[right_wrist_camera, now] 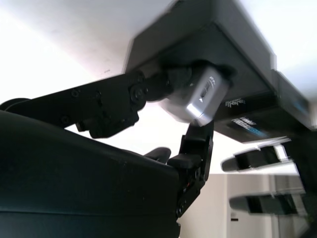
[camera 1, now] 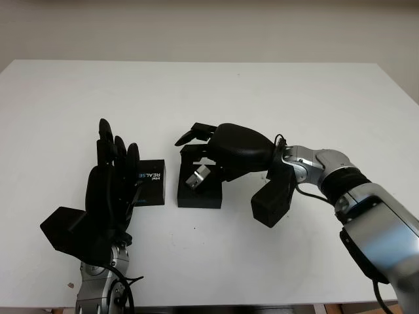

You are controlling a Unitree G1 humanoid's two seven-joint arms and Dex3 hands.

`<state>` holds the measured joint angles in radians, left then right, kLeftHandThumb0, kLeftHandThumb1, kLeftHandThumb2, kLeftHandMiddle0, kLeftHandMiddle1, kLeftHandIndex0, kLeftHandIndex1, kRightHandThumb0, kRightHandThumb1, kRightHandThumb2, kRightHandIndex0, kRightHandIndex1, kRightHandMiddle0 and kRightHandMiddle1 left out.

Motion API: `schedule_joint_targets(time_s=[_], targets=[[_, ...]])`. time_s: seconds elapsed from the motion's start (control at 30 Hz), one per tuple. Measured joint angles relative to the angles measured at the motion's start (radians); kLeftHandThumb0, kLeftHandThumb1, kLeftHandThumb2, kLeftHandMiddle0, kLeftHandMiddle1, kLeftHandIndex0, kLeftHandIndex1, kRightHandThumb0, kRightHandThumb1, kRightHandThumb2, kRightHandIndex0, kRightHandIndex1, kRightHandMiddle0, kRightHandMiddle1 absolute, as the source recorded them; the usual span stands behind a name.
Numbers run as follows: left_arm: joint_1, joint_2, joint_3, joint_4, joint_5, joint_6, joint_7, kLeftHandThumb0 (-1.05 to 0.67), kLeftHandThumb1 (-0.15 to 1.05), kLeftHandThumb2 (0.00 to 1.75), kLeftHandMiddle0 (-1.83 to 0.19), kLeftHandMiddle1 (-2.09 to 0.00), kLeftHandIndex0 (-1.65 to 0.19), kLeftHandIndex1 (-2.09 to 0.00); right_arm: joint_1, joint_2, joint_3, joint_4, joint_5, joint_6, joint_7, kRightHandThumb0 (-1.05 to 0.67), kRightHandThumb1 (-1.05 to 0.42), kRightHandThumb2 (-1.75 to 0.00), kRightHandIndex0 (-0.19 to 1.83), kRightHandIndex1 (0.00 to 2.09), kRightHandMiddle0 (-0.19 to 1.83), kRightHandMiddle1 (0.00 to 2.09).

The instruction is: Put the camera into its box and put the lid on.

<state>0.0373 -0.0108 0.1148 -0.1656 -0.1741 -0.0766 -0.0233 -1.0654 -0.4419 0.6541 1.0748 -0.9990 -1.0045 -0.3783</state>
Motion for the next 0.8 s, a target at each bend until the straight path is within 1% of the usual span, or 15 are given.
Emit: schedule_joint_targets(time_s=[0.1,0.17,0.37,0.5,0.63,0.7,0.73,0.8], targets=[[0.0,0.001,0.0,-0.001,0.001,0.0,0.0,-0.65,1.05,0.44,0.19,-0.05,0.18,-0.04,-0.005,-0.028,0.039,-0.061,-0.088,0.045,-0.097,-0.24,-0.94,-0.05,0.19,0.1,0.38,0.48],[0.0,0.001,0.0,-0.001,0.001,0.0,0.0,-0.65,1.05,0.44,0.19,-0.05,0.18,-0.04,-0.013,-0.044,0.048,-0.088,-0.118,0.064,-0.13,-0.25,-0.92,-0.05,0.19,0.08,0.41,0.45],[0.0,0.001,0.0,-0.003,0.004,0.005,0.003,-0.66,1.05,0.43,0.19,-0.05,0.19,-0.04,-0.044,-0.109,0.044,-0.155,-0.135,0.103,-0.152,-0.24,-0.89,-0.04,0.21,0.08,0.48,0.42],[0.0,0.001,0.001,-0.008,0.003,0.013,0.004,-0.66,1.05,0.43,0.18,-0.05,0.18,-0.05,-0.049,-0.131,0.04,-0.166,-0.129,0.117,-0.151,-0.23,-0.87,-0.04,0.26,0.09,0.53,0.41],[0.0,0.001,0.001,-0.008,0.003,0.013,0.005,-0.66,1.05,0.43,0.19,-0.05,0.19,-0.05,-0.051,-0.157,0.02,-0.202,-0.1,0.137,-0.074,-0.2,-0.89,-0.05,0.28,0.09,0.54,0.38],[0.0,0.001,0.001,-0.008,0.003,0.013,0.004,-0.67,1.05,0.42,0.19,-0.05,0.19,-0.05,-0.051,-0.166,-0.008,-0.219,-0.057,0.148,-0.005,-0.18,-0.92,-0.07,0.3,0.1,0.52,0.35],[0.0,0.001,0.001,-0.008,0.003,0.013,0.004,-0.67,1.05,0.42,0.19,-0.05,0.19,-0.05,-0.049,-0.169,-0.028,-0.228,-0.01,0.155,0.056,-0.2,-0.92,-0.07,0.33,0.1,0.51,0.33],[0.0,0.002,0.001,-0.008,0.003,0.013,0.004,-0.67,1.05,0.42,0.19,-0.05,0.19,-0.05,-0.039,-0.169,-0.087,-0.252,0.132,0.185,0.215,-0.35,-0.87,-0.04,0.4,0.13,0.47,0.29]])
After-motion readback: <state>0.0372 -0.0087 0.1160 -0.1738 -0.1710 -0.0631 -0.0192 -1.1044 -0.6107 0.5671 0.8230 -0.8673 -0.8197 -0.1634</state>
